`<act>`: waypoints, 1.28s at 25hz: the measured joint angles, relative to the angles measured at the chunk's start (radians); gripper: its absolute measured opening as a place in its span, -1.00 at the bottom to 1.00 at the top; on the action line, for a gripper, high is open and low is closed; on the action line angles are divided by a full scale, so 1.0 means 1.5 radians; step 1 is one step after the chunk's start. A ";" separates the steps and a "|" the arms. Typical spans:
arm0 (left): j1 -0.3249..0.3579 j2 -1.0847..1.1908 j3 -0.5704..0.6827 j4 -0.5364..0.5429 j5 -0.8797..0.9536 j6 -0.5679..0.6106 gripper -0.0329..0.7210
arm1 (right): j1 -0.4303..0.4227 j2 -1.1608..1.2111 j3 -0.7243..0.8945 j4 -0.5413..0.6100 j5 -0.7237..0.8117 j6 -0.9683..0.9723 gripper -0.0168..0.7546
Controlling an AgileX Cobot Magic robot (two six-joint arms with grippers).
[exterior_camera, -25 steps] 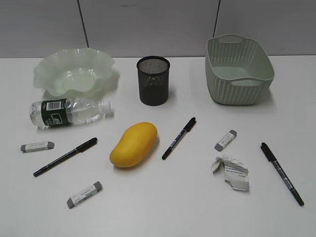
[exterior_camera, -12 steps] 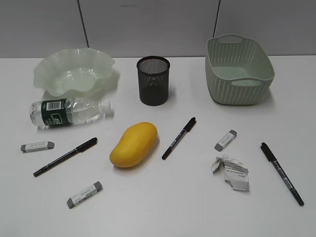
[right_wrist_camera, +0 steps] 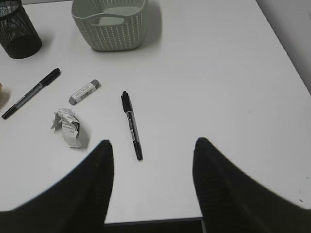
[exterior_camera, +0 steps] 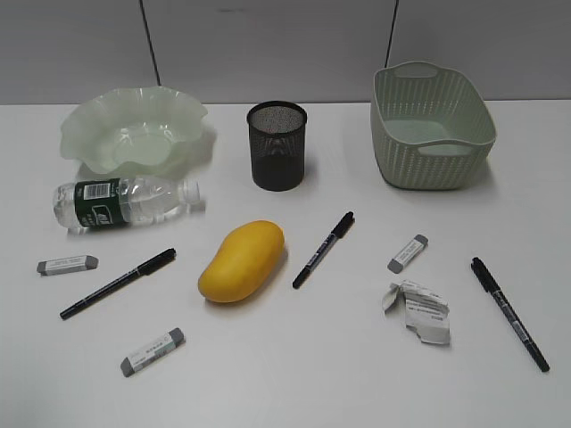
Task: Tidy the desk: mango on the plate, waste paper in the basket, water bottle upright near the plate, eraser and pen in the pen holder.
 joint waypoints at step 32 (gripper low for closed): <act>-0.255 0.773 -0.391 -0.004 0.099 -0.005 0.73 | 0.000 0.000 0.000 0.000 0.000 0.000 0.14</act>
